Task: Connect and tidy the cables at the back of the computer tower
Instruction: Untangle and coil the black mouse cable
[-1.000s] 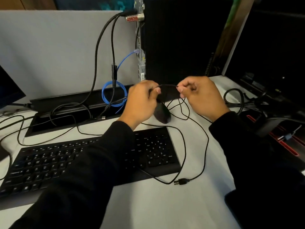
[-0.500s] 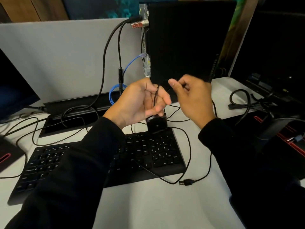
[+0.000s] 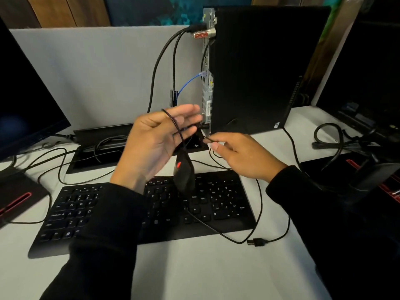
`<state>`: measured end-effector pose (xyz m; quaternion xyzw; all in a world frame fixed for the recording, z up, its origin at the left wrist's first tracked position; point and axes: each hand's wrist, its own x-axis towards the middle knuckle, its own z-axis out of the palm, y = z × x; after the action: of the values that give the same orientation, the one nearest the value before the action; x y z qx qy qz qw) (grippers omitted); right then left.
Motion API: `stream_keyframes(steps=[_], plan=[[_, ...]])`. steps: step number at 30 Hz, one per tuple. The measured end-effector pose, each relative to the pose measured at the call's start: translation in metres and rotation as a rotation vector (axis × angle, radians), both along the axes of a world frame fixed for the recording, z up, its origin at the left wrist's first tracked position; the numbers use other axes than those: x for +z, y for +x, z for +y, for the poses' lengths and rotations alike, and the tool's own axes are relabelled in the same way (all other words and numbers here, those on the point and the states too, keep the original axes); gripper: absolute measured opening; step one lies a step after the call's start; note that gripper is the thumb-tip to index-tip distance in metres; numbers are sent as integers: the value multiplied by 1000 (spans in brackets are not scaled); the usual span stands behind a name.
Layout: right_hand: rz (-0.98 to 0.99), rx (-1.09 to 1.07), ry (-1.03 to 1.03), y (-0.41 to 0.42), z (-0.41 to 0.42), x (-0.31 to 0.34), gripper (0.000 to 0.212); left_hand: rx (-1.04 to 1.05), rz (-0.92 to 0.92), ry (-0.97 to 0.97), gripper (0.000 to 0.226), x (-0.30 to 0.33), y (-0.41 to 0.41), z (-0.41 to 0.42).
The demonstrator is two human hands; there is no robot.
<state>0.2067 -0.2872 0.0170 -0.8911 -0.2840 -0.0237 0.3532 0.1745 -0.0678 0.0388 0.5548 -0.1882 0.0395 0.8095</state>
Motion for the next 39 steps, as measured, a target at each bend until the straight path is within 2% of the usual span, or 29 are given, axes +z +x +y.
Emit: stream_keyframes(steps=[3, 4, 7, 10, 14, 16, 18, 20, 22, 26, 30, 32, 34, 36, 39], plan=[[-10, -84, 66, 8, -6, 1, 30, 65, -47, 112, 18, 16, 1, 2], [-9, -134, 92, 11, -9, 1, 32, 63, -57, 141, 24, 19, 1, -1], [89, -257, 258, 21, -24, -7, 36, -53, -21, 129, 57, 18, 5, -19], [253, -295, 415, 24, -35, -16, 40, -196, -63, 208, 74, 14, 12, -45], [380, -221, 546, 24, -39, -22, 27, -513, -92, 285, 105, 11, 22, -71], [373, -138, 573, 21, -38, -21, 20, -431, -139, 402, 98, 14, 26, -80], [358, -102, 550, 20, -36, -19, 24, -195, -220, 480, 71, 25, 32, -84], [335, -118, 457, 21, -36, -21, 33, -1, -259, 455, 44, 38, 39, -81], [299, -143, 348, 23, -36, -24, 37, 82, -235, 381, 30, 46, 45, -76], [169, -101, 24, 13, -34, -11, 40, 131, -35, 265, 26, 41, 52, -69], [3, -52, -256, 8, -31, 16, 19, 224, 165, 98, 19, 23, 61, -56], [-152, -52, -331, 7, -29, 33, 19, 243, 215, 19, 24, 18, 65, -50], [-268, -46, -318, 2, -27, 49, 22, 234, 223, -49, 27, 19, 65, -46], [-364, -34, -205, -3, -26, 59, 22, 206, 181, -60, 24, 23, 65, -44], [-417, -72, -67, 0, -27, 55, 32, 217, -44, 158, 21, 31, 61, -43]])
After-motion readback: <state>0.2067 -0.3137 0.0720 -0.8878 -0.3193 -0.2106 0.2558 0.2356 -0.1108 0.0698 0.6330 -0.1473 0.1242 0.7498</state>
